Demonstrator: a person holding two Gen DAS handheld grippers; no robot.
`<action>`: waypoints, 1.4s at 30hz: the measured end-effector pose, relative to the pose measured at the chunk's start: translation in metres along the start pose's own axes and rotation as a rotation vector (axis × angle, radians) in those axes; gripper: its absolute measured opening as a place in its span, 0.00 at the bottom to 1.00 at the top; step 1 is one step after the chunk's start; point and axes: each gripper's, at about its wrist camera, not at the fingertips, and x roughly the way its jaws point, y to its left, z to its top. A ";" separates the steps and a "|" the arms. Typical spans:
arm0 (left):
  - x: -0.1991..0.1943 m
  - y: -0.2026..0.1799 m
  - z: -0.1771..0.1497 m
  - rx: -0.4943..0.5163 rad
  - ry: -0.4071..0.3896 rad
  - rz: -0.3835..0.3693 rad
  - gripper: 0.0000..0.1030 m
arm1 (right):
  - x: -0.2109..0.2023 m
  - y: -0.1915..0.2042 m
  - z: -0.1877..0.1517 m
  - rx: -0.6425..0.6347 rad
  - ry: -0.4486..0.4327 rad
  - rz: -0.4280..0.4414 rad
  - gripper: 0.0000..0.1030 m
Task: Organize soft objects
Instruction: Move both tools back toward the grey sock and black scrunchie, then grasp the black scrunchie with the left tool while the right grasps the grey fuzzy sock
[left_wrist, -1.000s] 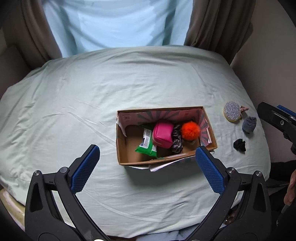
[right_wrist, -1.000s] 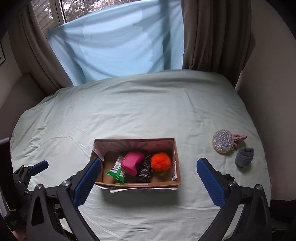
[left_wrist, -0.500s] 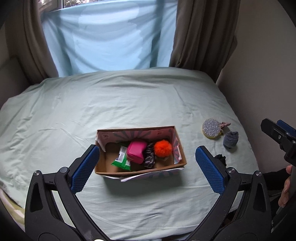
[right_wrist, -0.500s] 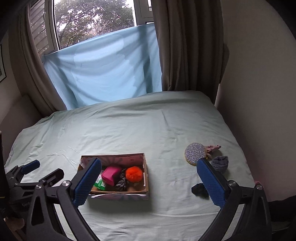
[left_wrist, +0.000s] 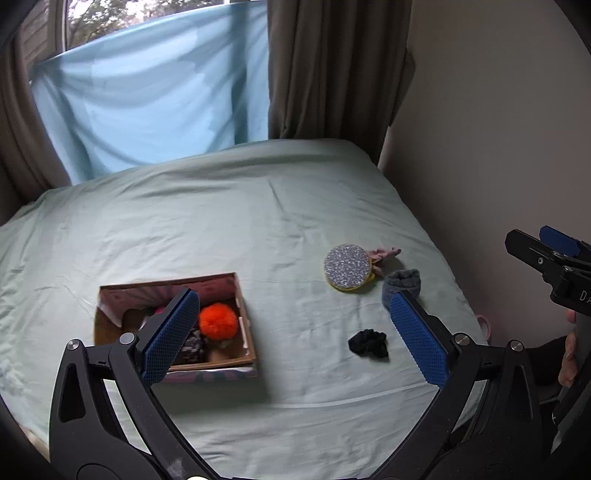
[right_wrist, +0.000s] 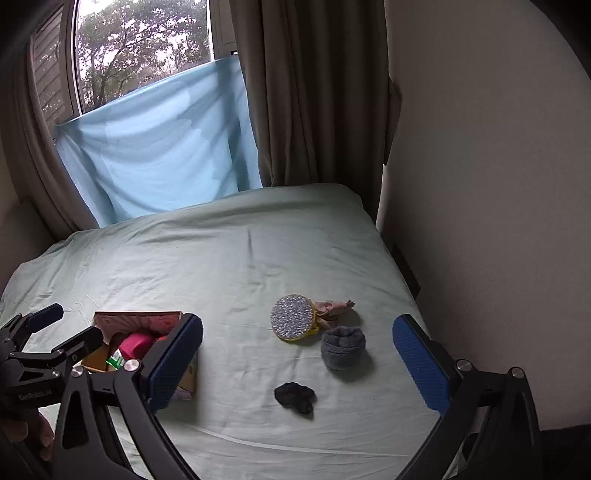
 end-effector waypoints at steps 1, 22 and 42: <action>0.008 -0.013 -0.001 0.007 0.010 -0.005 1.00 | 0.005 -0.010 -0.001 -0.006 0.008 0.003 1.00; 0.232 -0.148 -0.124 0.108 0.250 -0.095 0.97 | 0.231 -0.099 -0.080 -0.088 0.154 0.117 1.00; 0.331 -0.161 -0.174 0.145 0.369 -0.081 0.45 | 0.339 -0.095 -0.121 -0.126 0.243 0.170 0.85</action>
